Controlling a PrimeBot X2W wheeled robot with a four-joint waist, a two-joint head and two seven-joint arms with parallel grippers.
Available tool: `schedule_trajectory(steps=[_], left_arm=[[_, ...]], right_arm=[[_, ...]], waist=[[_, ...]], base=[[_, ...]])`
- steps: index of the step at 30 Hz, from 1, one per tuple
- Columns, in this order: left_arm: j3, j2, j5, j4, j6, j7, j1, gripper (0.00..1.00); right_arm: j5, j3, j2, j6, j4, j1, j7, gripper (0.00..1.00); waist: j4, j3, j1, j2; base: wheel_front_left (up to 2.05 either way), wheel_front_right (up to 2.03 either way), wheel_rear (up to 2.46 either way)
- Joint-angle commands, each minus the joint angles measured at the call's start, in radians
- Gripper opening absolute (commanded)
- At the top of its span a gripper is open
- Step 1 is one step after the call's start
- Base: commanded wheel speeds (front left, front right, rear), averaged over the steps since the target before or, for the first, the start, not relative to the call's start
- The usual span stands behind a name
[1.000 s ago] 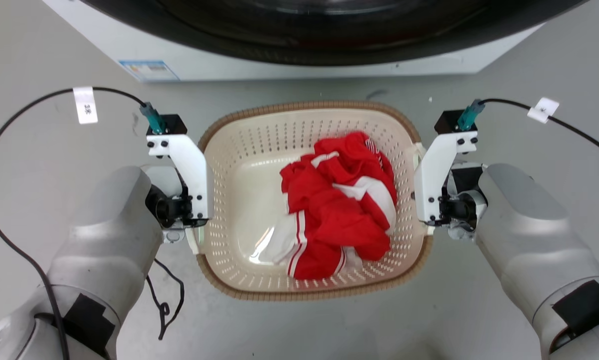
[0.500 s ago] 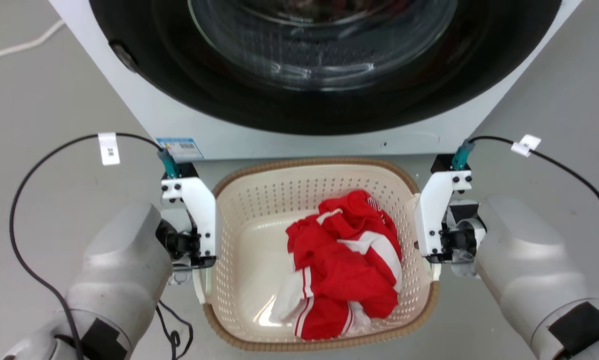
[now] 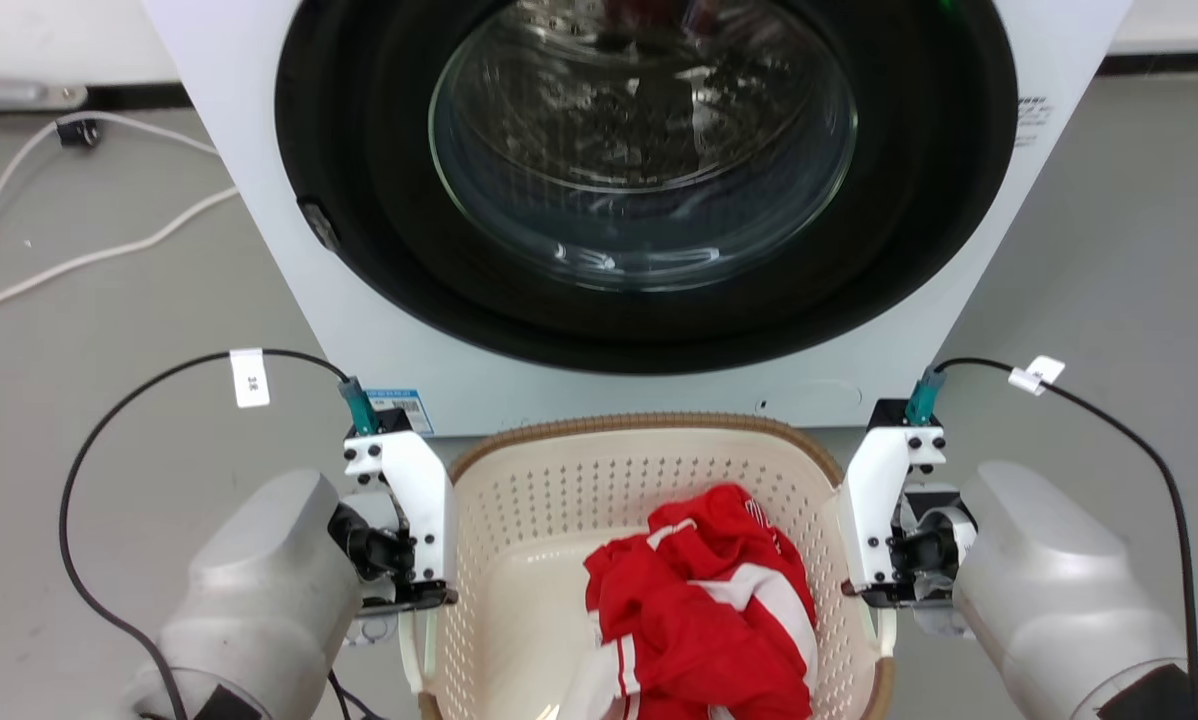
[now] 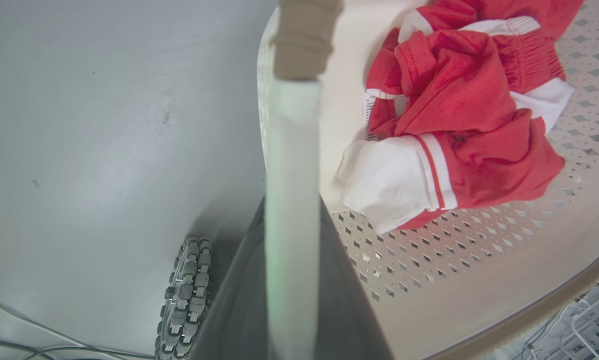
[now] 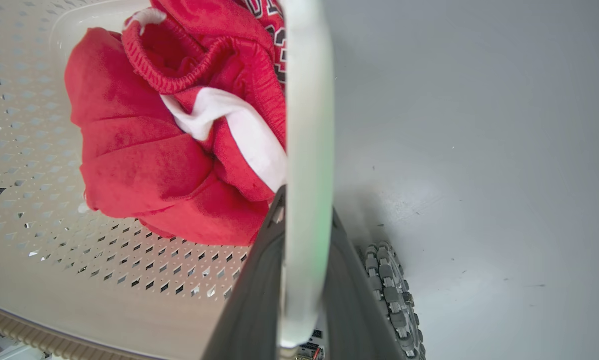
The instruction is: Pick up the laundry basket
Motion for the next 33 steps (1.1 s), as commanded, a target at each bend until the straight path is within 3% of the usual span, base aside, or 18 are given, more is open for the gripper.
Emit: schedule_trajectory(steps=[1, 16, 33], left_arm=[[0.005, -0.039, -0.020, -0.010, -0.013, 0.012, 0.019, 0.00], [0.003, -0.054, -0.049, 0.012, -0.013, 0.036, 0.099, 0.00], [-0.002, -0.062, -0.060, 0.016, -0.013, 0.023, 0.104, 0.00]], right_arm=[[0.000, -0.011, 0.027, 0.013, -0.013, 0.021, 0.008, 0.00], [-0.059, -0.072, 0.032, 0.013, -0.012, 0.094, 0.040, 0.00], [-0.095, -0.108, 0.036, 0.013, -0.012, 0.101, 0.033, 0.00]], waist=[[-0.002, -0.042, 0.0003, -0.0001], [-0.006, -0.150, 0.0003, -0.0001], [0.002, -0.157, 0.0003, -0.0001]], base=[[0.00, 0.00, 0.00], [0.00, 0.00, 0.00], [0.00, 0.00, 0.00]])
